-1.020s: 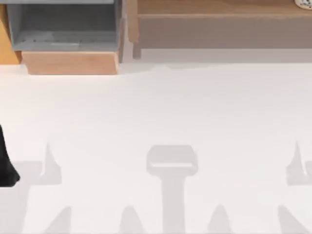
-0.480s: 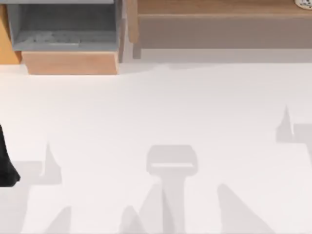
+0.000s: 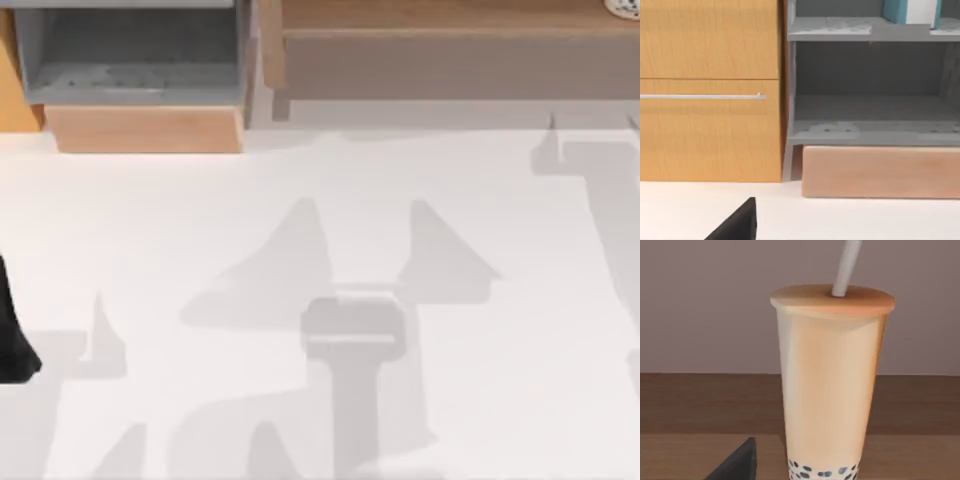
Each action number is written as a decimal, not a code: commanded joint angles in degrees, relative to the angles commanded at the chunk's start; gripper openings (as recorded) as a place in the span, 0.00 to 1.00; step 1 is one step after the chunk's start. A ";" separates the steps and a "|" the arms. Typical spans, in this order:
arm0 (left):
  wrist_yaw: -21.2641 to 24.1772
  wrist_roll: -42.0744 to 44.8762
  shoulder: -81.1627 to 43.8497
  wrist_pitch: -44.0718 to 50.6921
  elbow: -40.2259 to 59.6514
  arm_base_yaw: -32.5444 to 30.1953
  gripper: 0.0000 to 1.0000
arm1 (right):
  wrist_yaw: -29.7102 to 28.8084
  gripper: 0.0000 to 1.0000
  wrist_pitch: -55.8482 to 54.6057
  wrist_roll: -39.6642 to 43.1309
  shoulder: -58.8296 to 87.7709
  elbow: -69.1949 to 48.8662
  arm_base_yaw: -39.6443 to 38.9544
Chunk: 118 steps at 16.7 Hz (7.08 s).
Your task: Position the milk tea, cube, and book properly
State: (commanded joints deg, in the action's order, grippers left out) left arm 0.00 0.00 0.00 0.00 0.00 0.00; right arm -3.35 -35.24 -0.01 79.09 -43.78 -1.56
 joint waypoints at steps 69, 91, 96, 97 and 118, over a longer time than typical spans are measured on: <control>0.00 0.00 0.00 0.00 0.00 0.00 1.00 | 2.61 0.00 -10.90 0.22 19.11 -9.86 3.58; 0.00 0.00 0.00 0.00 0.00 0.00 1.00 | 24.48 0.00 -37.76 -0.23 33.96 4.47 24.57; 0.00 0.00 0.00 0.00 0.00 0.00 1.00 | 24.49 0.00 -43.37 -0.10 39.01 4.85 24.76; 0.00 0.00 0.00 0.00 0.00 0.00 1.00 | 24.49 0.00 -43.95 -0.07 39.57 4.93 24.76; 0.00 0.00 0.00 0.00 0.00 0.00 1.00 | 24.50 1.00 -44.08 -0.07 39.75 4.97 24.75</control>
State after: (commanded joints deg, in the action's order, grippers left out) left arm 0.00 0.00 0.00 0.00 0.00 0.00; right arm 21.15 -79.32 -0.08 118.84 -38.81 23.19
